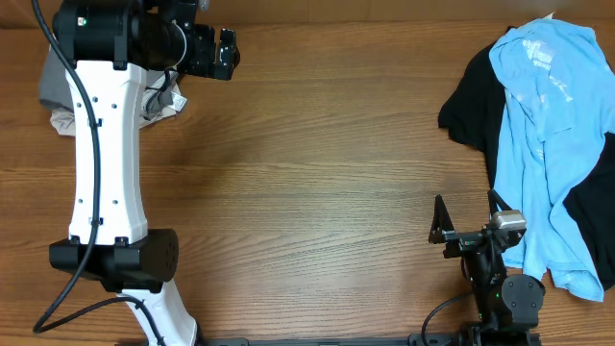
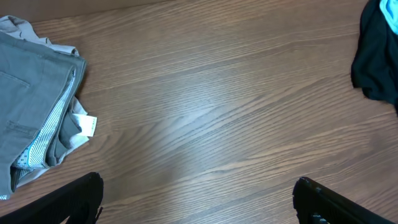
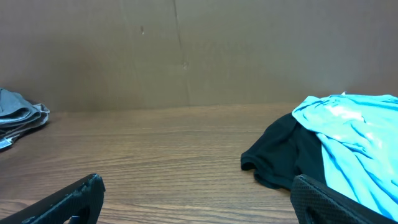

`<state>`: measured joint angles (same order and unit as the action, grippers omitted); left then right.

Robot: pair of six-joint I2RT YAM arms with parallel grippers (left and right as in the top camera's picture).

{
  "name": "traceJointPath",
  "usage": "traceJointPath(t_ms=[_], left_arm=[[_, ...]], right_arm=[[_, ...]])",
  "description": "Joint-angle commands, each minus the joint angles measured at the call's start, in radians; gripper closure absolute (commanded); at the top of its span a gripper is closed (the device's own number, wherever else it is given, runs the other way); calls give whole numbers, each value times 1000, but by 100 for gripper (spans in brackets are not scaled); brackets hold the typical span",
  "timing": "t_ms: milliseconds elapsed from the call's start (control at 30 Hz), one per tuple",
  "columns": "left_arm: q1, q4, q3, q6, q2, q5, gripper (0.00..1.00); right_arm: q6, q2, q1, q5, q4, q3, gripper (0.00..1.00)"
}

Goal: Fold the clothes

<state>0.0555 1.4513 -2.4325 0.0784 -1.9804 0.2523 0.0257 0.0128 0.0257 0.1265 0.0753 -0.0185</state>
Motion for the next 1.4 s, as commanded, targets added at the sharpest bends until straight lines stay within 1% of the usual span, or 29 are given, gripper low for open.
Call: traceJointPath(t_ms=[0, 367, 500, 567, 633, 733, 867, 1067, 1167, 1267, 1367], left_arm=[[3, -1, -6, 11, 23, -1, 0], [5, -11, -6, 5, 37, 14, 0], [14, -113, 21, -4, 84, 43, 0], [17, -181, 65, -4, 126, 44, 0], [17, -261, 141, -4, 181, 44, 0], [17, -388, 310, -3, 294, 43, 0], [16, -555, 593, -3, 474, 21, 0], [15, -692, 927, -3, 696, -9, 0], [15, -790, 1107, -3, 814, -9, 0], [15, -912, 1295, -3, 930, -8, 0], [15, -1072, 1527, -3, 1066, -4, 0]], right_arm=[[-3, -10, 2, -6, -3, 11, 0], [-3, -10, 3, -6, -3, 11, 0], [-3, -10, 3, -6, -3, 11, 0], [-3, -10, 3, -6, -3, 11, 0], [-3, -10, 3, -6, -3, 11, 0], [-3, -10, 2, -6, -3, 11, 0], [-3, -10, 2, -6, -3, 11, 0], [-3, -10, 2, -6, -3, 11, 0], [-3, -10, 3, -5, -3, 11, 0], [-3, -10, 3, -6, -3, 11, 0], [-3, -10, 3, -6, -3, 11, 0]])
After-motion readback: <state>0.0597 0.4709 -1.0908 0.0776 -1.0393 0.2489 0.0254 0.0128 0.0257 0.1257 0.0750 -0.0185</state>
